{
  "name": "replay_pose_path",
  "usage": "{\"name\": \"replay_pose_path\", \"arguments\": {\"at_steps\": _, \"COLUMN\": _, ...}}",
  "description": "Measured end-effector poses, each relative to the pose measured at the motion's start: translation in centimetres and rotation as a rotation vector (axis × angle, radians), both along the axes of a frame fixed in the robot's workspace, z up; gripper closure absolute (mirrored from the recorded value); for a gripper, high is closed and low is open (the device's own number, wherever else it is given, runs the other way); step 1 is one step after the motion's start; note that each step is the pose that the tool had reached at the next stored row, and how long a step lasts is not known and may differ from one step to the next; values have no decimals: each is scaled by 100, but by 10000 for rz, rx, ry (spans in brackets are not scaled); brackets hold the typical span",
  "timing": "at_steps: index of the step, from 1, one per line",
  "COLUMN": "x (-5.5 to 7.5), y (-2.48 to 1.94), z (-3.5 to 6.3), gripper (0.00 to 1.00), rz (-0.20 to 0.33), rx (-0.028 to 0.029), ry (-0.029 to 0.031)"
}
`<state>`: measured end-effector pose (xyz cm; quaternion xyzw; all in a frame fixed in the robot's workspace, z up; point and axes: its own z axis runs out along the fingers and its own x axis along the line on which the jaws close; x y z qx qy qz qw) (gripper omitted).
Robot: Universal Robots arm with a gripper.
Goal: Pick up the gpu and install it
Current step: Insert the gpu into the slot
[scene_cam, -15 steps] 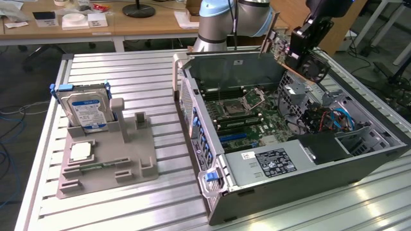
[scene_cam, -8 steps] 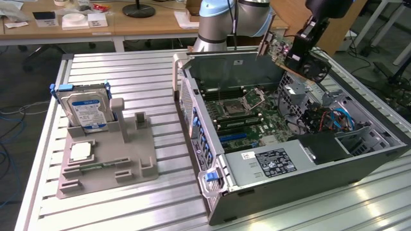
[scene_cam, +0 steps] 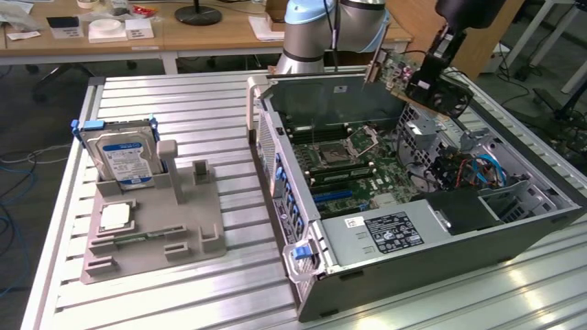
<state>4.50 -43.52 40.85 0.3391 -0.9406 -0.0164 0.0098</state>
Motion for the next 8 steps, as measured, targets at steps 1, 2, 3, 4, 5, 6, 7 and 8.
{"name": "replay_pose_path", "arguments": {"at_steps": 1, "x": 0, "y": 0, "z": -6, "gripper": 72, "rz": 179, "rx": 1, "ry": 0}}
{"name": "replay_pose_path", "arguments": {"at_steps": 2, "x": 0, "y": 0, "z": -10, "gripper": 72, "rz": 360, "rx": 1, "ry": 0}}
{"name": "replay_pose_path", "arguments": {"at_steps": 3, "x": 0, "y": 0, "z": -15, "gripper": 72, "rz": 539, "rx": 0, "ry": 0}}
{"name": "replay_pose_path", "arguments": {"at_steps": 4, "x": 0, "y": 0, "z": -21, "gripper": 72, "rz": 719, "rx": 0, "ry": 1}}
{"name": "replay_pose_path", "arguments": {"at_steps": 5, "x": 0, "y": 0, "z": -26, "gripper": 72, "rz": 899, "rx": 0, "ry": 0}}
{"name": "replay_pose_path", "arguments": {"at_steps": 6, "x": 0, "y": 0, "z": -33, "gripper": 72, "rz": 1095, "rx": 1, "ry": 0}}
{"name": "replay_pose_path", "arguments": {"at_steps": 7, "x": 0, "y": 0, "z": -37, "gripper": 72, "rz": 1275, "rx": 0, "ry": 0}}
{"name": "replay_pose_path", "arguments": {"at_steps": 8, "x": 0, "y": 0, "z": -41, "gripper": 72, "rz": 1454, "rx": 0, "ry": 0}}
